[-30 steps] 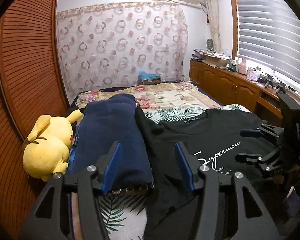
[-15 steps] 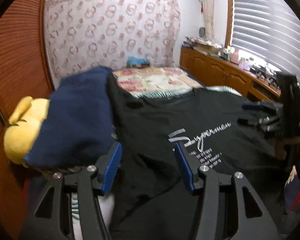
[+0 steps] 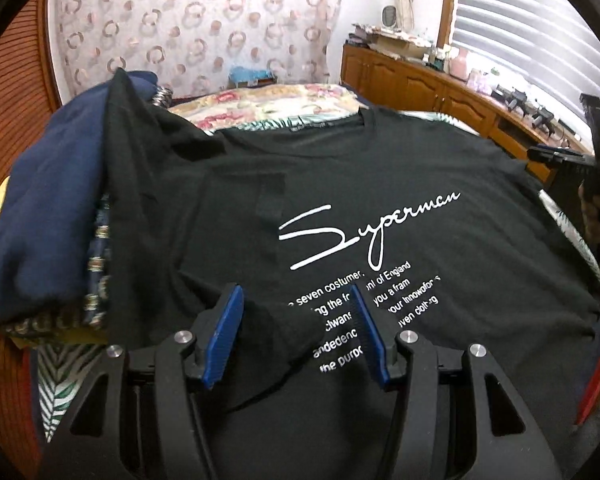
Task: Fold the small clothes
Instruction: 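Move the right tool to the shirt's other side edge and close it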
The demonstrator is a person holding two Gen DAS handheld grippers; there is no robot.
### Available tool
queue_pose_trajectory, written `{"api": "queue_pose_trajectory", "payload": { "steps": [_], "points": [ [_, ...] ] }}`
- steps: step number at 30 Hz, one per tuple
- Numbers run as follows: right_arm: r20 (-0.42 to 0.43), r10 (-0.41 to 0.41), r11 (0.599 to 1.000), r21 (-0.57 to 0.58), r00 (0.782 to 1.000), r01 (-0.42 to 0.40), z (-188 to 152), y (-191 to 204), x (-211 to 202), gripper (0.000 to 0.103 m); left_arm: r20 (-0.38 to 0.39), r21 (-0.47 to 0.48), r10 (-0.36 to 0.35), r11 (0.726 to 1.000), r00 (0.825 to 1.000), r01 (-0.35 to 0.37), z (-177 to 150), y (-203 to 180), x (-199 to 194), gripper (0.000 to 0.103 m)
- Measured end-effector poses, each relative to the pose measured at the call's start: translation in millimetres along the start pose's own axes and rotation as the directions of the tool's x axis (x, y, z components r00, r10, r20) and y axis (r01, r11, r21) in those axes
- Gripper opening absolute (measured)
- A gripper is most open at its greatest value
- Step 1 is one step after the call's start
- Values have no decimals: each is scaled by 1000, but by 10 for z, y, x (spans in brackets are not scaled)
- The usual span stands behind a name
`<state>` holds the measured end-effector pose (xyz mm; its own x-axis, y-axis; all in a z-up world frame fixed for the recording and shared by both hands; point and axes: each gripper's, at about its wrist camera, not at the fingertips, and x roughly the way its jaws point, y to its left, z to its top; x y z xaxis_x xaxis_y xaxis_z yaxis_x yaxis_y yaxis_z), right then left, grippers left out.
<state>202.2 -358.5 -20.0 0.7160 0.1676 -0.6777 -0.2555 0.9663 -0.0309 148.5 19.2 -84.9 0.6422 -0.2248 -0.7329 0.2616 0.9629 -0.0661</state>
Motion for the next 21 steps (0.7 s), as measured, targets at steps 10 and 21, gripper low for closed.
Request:
{"api": "queue_pose_trajectory", "payload": {
  "steps": [10,21],
  "points": [
    [-117,-34,993,110,992,47,-206,-684,217,80,-34,14,38,999,999,-37,9,-105,123,55],
    [-197,57,974,225,979,-12,-349,-935,341,76,-58,67,39,997,998,-35,36,-202,202,76]
  ]
}}
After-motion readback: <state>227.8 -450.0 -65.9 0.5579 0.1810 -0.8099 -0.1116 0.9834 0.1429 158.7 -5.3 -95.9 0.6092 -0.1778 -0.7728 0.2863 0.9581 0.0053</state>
